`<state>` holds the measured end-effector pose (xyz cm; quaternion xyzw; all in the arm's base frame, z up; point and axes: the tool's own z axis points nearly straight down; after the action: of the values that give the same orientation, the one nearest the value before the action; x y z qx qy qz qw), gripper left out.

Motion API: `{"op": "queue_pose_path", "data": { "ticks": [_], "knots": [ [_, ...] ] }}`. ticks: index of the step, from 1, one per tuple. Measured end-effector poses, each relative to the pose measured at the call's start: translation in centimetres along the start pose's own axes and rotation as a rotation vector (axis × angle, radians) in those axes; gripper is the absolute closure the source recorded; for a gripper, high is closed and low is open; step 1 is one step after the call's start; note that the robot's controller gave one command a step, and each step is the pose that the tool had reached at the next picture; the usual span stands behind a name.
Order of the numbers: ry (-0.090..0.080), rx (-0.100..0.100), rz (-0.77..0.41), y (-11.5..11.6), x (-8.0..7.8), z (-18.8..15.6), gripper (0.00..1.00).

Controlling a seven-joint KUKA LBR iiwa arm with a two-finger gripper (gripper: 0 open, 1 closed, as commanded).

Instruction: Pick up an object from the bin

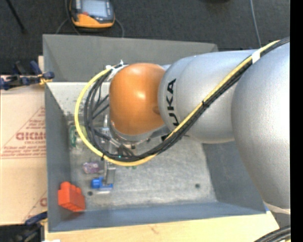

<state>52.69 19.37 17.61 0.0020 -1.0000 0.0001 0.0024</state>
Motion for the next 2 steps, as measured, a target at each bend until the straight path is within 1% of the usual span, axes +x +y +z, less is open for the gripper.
{"op": "queue_pose_path", "data": {
  "ticks": [1, 2],
  "knots": [
    [-0.001, 0.0, -0.403, -1.41, -0.77, 10.47, 0.0],
    [-0.009, 0.0, -0.398, -1.49, -1.06, 10.19, 1.0]
  ]
}}
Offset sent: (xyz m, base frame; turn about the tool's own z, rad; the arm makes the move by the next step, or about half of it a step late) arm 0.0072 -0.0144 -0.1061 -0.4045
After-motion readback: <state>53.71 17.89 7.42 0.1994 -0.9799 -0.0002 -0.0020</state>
